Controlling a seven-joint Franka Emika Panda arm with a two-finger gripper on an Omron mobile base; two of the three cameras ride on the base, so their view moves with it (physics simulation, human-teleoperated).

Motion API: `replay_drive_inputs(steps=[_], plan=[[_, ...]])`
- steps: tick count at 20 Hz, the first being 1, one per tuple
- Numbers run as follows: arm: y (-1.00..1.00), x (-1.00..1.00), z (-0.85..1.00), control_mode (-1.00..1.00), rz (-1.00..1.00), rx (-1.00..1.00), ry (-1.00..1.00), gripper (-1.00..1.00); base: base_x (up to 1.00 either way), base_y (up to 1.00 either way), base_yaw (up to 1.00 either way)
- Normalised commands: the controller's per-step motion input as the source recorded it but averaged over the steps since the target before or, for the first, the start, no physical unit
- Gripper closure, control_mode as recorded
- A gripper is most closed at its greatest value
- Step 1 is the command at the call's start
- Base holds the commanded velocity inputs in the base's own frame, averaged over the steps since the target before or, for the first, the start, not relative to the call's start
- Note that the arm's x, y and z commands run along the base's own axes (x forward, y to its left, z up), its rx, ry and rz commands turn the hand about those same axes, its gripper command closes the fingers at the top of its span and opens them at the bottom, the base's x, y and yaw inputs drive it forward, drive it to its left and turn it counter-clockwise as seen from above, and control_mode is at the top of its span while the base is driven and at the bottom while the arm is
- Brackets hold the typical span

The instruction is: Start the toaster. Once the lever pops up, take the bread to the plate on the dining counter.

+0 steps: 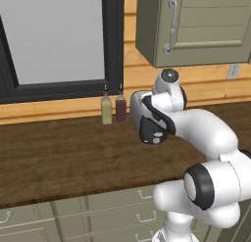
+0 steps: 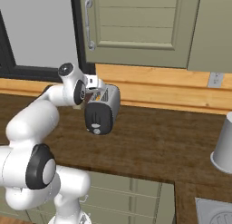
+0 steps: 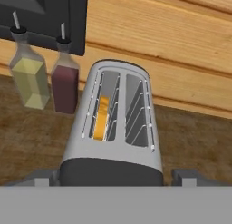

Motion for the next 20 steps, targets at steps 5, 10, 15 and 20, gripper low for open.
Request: replay_drive_inputs(steps=[5, 10, 15, 20], plan=[[0.00, 0.22, -0.02, -1.00, 0.00, 0.07, -0.02, -1.00, 0.00, 0.00, 0.00], [0.00, 0.22, 0.00, -1.00, -0.01, 0.04, 0.00, -1.00, 0.00, 0.00, 0.00], [0.03, 0.33, -0.01, -1.00, -0.02, 0.01, 0.00, -1.00, 0.00, 0.00, 0.00], [0.03, 0.18, -0.01, -1.00, -0.04, 0.00, 0.01, -1.00, 0.00, 0.00, 0.00]])
